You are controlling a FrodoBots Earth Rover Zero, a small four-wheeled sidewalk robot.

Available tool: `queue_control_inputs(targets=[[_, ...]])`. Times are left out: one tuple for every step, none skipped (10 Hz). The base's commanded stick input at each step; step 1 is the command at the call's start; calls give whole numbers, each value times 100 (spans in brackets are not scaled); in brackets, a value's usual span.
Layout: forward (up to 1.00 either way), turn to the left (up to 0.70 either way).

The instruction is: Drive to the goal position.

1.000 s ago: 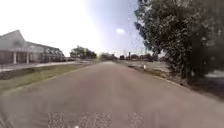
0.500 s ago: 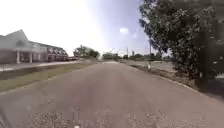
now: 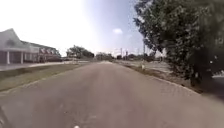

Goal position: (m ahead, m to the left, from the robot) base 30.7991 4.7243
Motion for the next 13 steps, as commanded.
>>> queue_control_inputs(targets=[[91,-8],[91,-1],[91,-1],[91,-1],[91,-1],[91,-15],[91,-38],[91,-4],[91,-1],[91,-1],[91,-1],[91,-1],[91,-1]])
